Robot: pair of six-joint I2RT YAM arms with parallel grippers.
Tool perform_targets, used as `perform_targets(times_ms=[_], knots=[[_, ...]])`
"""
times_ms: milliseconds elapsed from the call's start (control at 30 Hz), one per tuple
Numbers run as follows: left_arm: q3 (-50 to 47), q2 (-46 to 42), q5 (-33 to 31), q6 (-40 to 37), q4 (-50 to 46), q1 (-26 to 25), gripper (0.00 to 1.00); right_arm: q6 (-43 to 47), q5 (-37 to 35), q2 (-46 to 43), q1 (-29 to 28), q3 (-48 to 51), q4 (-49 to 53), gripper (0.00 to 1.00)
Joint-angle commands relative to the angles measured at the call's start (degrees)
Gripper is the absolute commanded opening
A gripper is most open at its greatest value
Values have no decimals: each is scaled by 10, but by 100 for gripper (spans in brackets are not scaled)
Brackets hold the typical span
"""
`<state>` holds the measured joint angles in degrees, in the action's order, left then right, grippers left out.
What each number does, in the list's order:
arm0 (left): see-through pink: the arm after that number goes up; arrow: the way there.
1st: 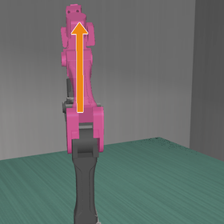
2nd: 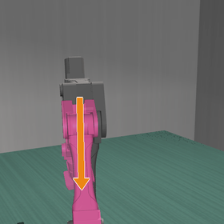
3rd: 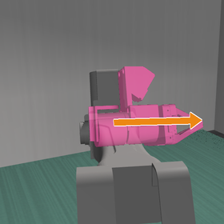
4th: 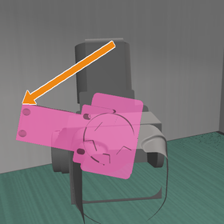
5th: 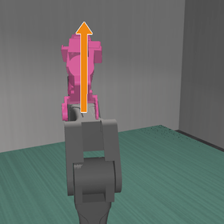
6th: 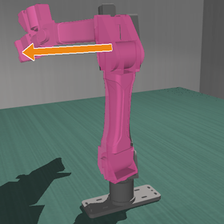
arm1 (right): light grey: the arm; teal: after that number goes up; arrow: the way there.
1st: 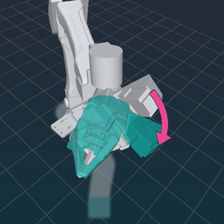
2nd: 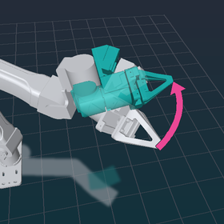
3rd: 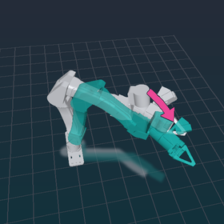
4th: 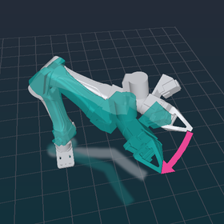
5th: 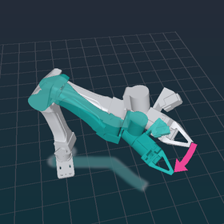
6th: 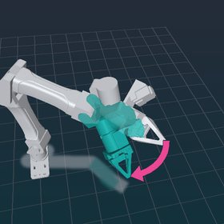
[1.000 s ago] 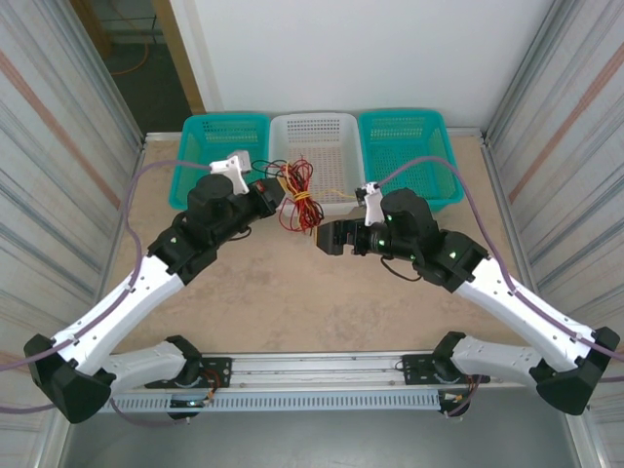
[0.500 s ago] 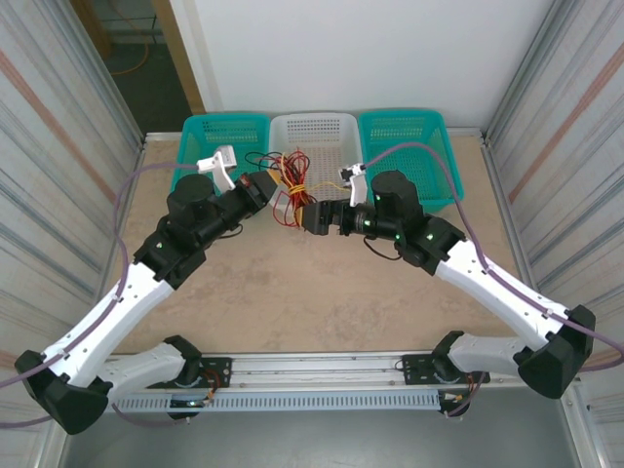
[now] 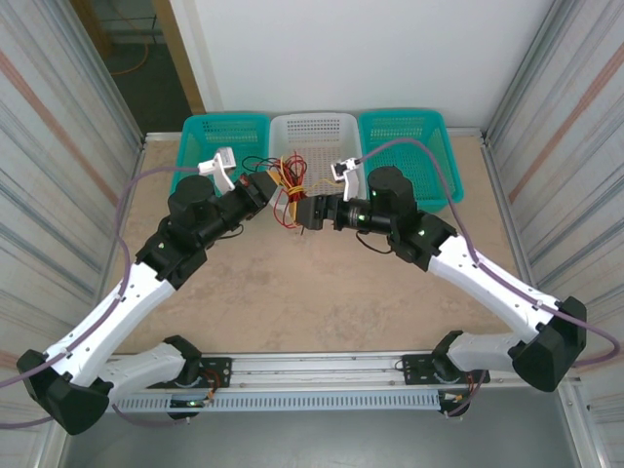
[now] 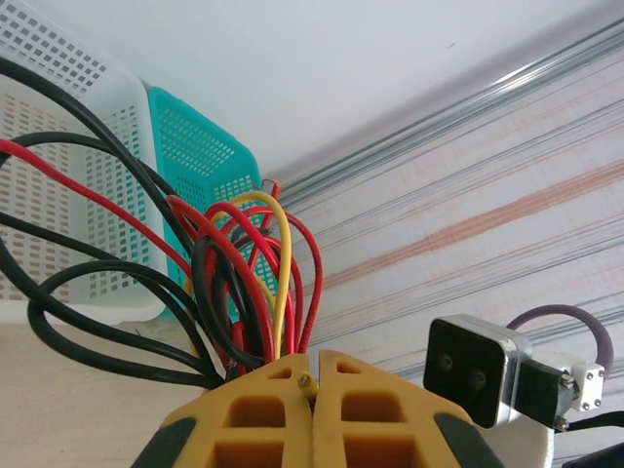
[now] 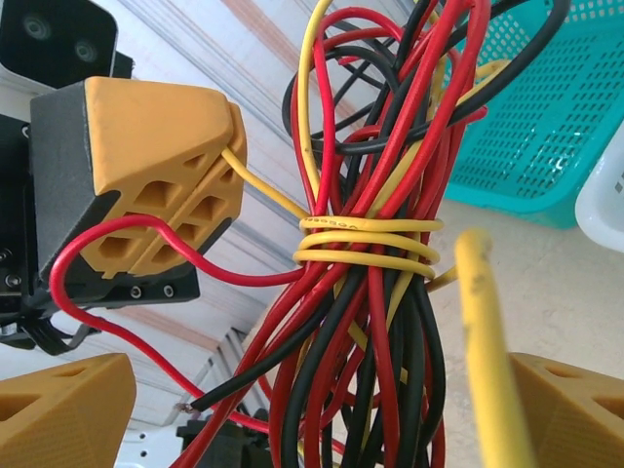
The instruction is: Untangle the cables
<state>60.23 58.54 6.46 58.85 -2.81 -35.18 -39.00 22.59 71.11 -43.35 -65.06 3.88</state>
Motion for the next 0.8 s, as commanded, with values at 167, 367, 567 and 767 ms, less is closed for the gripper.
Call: perform_targets(times_ms=[167, 367, 567, 767], knots=[[12, -5, 39, 14, 68, -1, 0, -23, 25, 32, 2, -20, -32, 84], [15, -5, 39, 11, 77, 0, 0, -24, 31, 44, 2, -24, -32, 75], [16, -1, 41, 10, 95, 0, 0, -27, 38, 48, 1, -24, -35, 41], [11, 0, 32, 4, 86, 0, 0, -12, 32, 42, 2, -29, -26, 8]])
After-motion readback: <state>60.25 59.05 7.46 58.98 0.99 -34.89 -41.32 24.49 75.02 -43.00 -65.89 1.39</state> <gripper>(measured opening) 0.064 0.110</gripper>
